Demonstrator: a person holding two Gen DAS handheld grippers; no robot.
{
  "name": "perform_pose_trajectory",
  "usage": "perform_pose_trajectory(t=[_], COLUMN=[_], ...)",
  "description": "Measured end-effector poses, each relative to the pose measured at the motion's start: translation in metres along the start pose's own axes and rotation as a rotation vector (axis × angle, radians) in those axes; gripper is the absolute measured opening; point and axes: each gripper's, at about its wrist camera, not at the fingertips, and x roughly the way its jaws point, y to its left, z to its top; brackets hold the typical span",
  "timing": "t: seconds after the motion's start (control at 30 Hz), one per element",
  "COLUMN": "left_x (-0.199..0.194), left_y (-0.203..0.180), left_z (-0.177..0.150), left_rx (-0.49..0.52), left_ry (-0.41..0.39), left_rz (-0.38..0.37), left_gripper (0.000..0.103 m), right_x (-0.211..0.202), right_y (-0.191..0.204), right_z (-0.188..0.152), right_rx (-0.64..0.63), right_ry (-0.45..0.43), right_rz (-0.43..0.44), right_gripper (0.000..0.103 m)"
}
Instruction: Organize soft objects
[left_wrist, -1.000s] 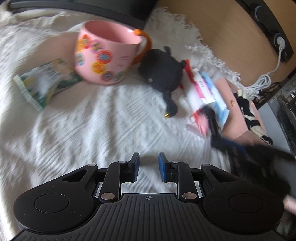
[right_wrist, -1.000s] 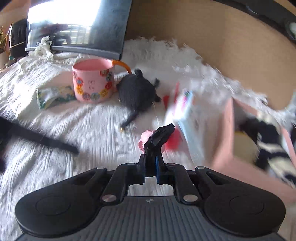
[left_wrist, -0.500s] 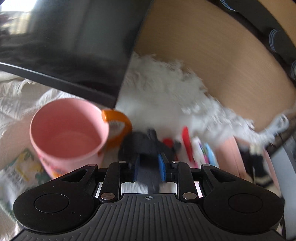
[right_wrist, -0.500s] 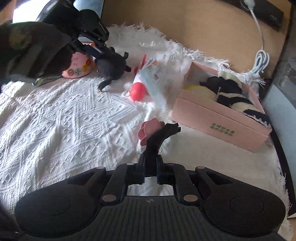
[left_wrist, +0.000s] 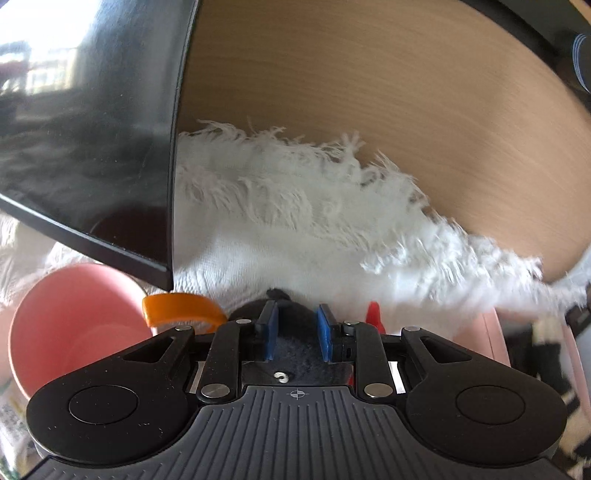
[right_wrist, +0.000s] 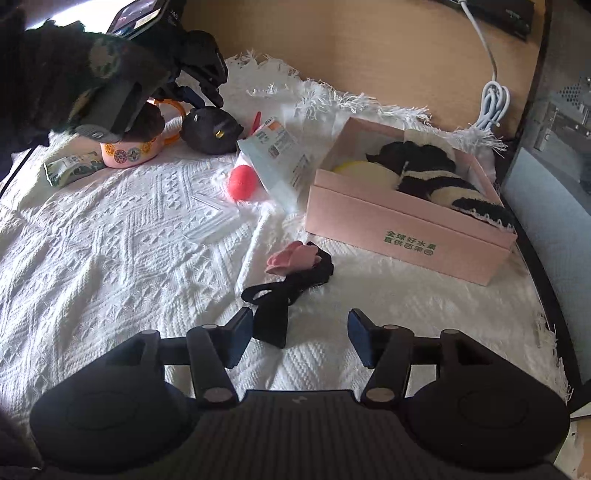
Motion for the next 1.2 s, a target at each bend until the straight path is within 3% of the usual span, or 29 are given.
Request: perform_pose_trajectory(t=[0.5,0.67,0.93,1.1,1.2], left_x=[0.028,0.038,0.009,-0.011,-0.016], left_y=[-0.001,-0.008,-0.010,0.002,0.006], left_z=[0.020,0.026,-0.002,-0.016,-0.014], left_rx=[-0.161,-0.131,-0.067,-0.131,-0.142], left_ry=[0.018,0.032,0.003,0.019,0.024], left_rz=[0.057,0.083,0.058,0.027,0.051], left_gripper=[0.025,0.025,0.025,0.025,0.025], right_x=[0.006,0.009,0.011,0.011,0.010], right_y=[-0.016,-0.028,-0.034,-0.035,-0.034], right_z=[-0.015,-0.025,-0.036,-0.037,-0.038], right_rx=[0.053,0.104,0.133,0.138,0.138], right_ry=[0.016,0.013,-0.034,-0.044,-0.046], right_rz=[0.007,0.004,0.007,0.010,0.013], right_gripper=[0.063,0.075,0.082,0.083,0.084])
